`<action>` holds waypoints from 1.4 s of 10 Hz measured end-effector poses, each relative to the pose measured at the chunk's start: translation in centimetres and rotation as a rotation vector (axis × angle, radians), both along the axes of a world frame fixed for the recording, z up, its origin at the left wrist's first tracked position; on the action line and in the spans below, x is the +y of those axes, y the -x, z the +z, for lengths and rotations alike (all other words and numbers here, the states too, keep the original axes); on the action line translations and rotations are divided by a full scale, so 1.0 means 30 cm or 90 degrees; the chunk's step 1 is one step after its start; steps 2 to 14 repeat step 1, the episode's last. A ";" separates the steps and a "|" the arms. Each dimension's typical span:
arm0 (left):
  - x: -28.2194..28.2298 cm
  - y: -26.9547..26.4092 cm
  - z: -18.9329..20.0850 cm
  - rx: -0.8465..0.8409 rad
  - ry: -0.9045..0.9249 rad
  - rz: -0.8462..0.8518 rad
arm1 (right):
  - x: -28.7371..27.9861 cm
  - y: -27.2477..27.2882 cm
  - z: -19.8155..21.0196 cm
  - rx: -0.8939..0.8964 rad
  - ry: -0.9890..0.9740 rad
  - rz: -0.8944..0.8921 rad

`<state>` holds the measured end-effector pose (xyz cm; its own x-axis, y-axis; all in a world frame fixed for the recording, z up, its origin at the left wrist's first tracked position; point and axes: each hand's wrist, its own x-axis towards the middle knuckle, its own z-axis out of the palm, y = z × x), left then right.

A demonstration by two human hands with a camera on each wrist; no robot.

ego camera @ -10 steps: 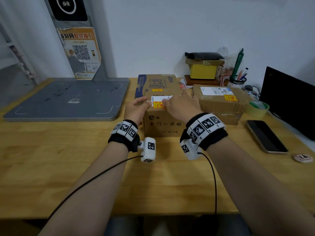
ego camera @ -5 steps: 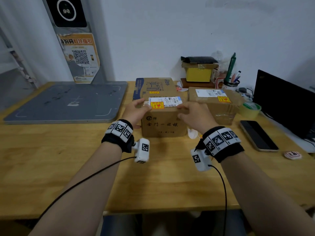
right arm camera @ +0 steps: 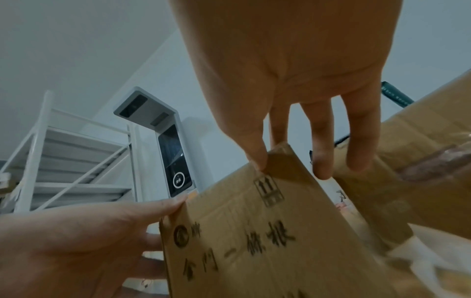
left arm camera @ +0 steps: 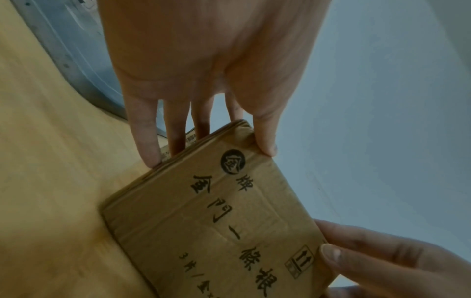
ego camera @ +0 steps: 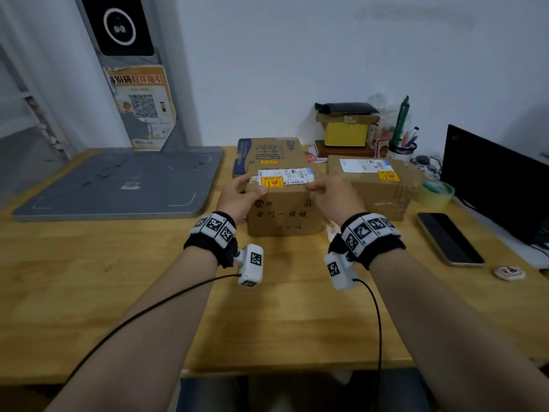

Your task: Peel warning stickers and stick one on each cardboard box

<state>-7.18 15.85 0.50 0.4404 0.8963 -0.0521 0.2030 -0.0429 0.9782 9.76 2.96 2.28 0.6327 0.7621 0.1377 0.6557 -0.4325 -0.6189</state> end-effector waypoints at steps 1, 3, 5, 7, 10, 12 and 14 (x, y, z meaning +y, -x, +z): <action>0.005 -0.019 0.047 0.046 -0.103 0.028 | 0.011 -0.008 0.068 0.013 0.018 0.028; 0.005 -0.019 0.047 0.046 -0.103 0.028 | 0.011 -0.008 0.068 0.013 0.018 0.028; 0.005 -0.019 0.047 0.046 -0.103 0.028 | 0.011 -0.008 0.068 0.013 0.018 0.028; 0.005 -0.019 0.047 0.046 -0.103 0.028 | 0.011 -0.008 0.068 0.013 0.018 0.028; 0.005 -0.019 0.047 0.046 -0.103 0.028 | 0.011 -0.008 0.068 0.013 0.018 0.028; 0.005 -0.019 0.047 0.046 -0.103 0.028 | 0.011 -0.008 0.068 0.013 0.018 0.028; 0.005 -0.019 0.047 0.046 -0.103 0.028 | 0.011 -0.008 0.068 0.013 0.018 0.028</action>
